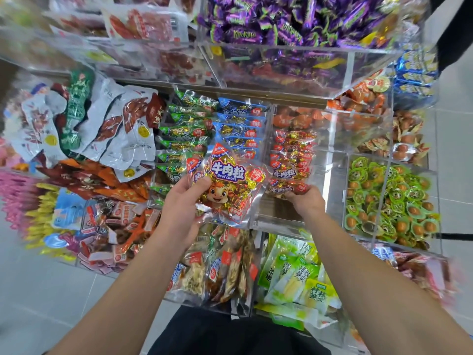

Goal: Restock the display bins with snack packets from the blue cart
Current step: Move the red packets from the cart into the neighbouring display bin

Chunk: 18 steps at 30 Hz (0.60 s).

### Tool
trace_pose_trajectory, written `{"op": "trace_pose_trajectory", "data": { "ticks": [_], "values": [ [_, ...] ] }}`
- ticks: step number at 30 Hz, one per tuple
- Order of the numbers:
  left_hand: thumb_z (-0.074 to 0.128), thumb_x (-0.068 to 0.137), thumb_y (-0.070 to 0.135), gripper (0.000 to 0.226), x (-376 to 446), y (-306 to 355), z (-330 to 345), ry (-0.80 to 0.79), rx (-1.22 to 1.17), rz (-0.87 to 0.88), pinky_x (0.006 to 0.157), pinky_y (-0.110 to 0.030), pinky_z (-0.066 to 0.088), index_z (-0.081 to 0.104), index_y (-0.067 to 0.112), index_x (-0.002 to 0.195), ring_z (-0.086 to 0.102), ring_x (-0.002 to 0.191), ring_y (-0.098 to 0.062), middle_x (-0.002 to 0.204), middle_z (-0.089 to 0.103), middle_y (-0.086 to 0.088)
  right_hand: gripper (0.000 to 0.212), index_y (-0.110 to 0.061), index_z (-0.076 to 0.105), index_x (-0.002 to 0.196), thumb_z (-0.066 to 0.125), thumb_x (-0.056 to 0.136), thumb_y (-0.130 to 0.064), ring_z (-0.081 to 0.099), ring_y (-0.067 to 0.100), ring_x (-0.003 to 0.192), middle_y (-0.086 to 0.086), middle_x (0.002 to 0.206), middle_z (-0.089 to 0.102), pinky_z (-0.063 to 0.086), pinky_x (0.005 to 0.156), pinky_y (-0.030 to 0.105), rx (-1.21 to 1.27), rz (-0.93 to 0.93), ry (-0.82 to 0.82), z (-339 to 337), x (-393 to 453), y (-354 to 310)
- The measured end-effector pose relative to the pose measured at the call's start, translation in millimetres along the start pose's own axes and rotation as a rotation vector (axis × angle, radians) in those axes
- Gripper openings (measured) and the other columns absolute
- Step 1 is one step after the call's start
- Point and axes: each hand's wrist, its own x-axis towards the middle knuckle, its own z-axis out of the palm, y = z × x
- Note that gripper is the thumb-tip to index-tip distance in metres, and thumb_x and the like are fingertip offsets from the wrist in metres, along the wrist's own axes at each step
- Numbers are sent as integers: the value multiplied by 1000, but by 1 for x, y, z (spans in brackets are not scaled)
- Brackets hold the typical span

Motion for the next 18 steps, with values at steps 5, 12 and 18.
{"op": "trace_pose_trajectory", "data": {
  "ticks": [5, 12, 18],
  "values": [
    [73, 85, 32, 49, -3, -2, -1, 0, -12, 9, 116, -58, 29, 57, 28, 132, 46, 137, -25, 128, 62, 7, 22, -21, 66, 90, 83, 77, -20, 64, 26, 90, -4, 83, 66, 55, 88, 44, 95, 22, -85, -5, -3, 0],
    [73, 88, 30, 83, -2, -5, -2, 23, -44, 17, 118, -60, 27, 28, 20, 157, 40, 143, -25, 157, 40, -2, 27, -15, 60, 104, 75, 85, -25, 66, 34, 100, 10, 104, 69, 53, 92, 54, 118, -44, 2, -14, -9, 6],
    [77, 67, 38, 99, -6, -4, 1, -14, -59, 18, 117, -60, 30, 33, 17, 154, 45, 139, -25, 151, 49, -2, 16, -17, 57, 98, 69, 91, -24, 67, 35, 99, 12, 103, 69, 53, 92, 52, 135, -33, -17, -15, -10, 9]
  ]
}}
